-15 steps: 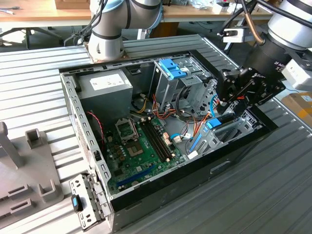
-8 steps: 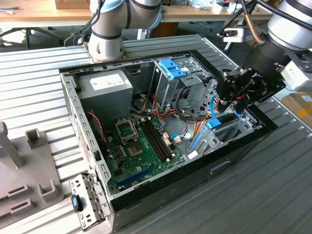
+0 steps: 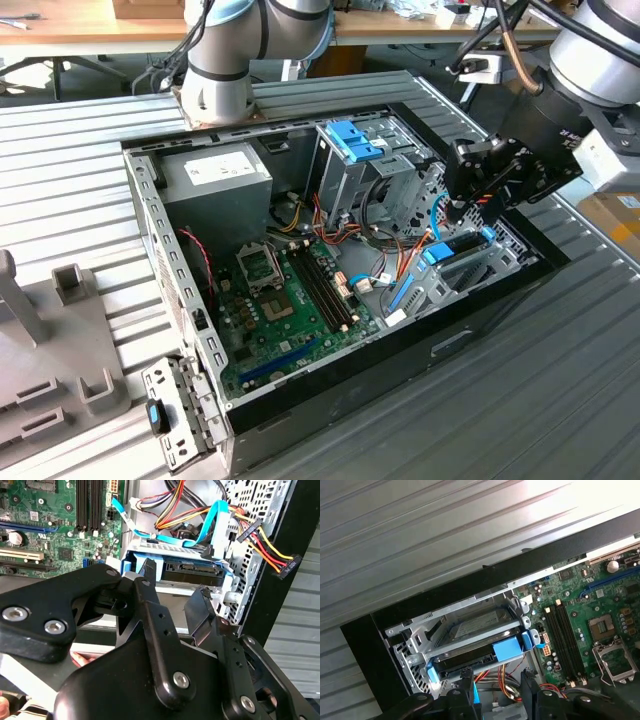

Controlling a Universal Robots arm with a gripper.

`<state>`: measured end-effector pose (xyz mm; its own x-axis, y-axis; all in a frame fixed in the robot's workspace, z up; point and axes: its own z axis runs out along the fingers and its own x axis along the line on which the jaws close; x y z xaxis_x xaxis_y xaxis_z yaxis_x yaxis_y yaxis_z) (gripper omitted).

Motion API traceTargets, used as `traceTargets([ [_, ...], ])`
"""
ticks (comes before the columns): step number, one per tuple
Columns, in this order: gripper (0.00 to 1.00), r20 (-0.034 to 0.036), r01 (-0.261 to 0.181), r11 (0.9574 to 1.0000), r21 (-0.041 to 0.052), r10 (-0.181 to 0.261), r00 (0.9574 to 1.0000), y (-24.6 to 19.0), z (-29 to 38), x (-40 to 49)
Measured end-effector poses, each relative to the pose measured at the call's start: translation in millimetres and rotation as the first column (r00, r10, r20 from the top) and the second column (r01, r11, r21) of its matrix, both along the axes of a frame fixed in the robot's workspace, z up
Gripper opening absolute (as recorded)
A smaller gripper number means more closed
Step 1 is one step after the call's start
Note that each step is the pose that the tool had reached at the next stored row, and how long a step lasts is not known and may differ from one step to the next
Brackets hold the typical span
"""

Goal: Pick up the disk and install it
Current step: 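Insert the first disk wire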

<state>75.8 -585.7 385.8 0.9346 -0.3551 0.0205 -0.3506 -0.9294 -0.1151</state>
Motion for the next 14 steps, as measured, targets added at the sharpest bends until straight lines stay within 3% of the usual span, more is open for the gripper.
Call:
traceTargets([
  [5, 0.5, 0.0, 0.004, 1.0, 0.0002, -0.004, 1.0, 0.0, 0.0, 0.3],
  [14, 0.5, 0.0, 0.075, 0.9972, 0.0002, -0.075, 0.9972, 0.0, -0.2, 10.6],
])
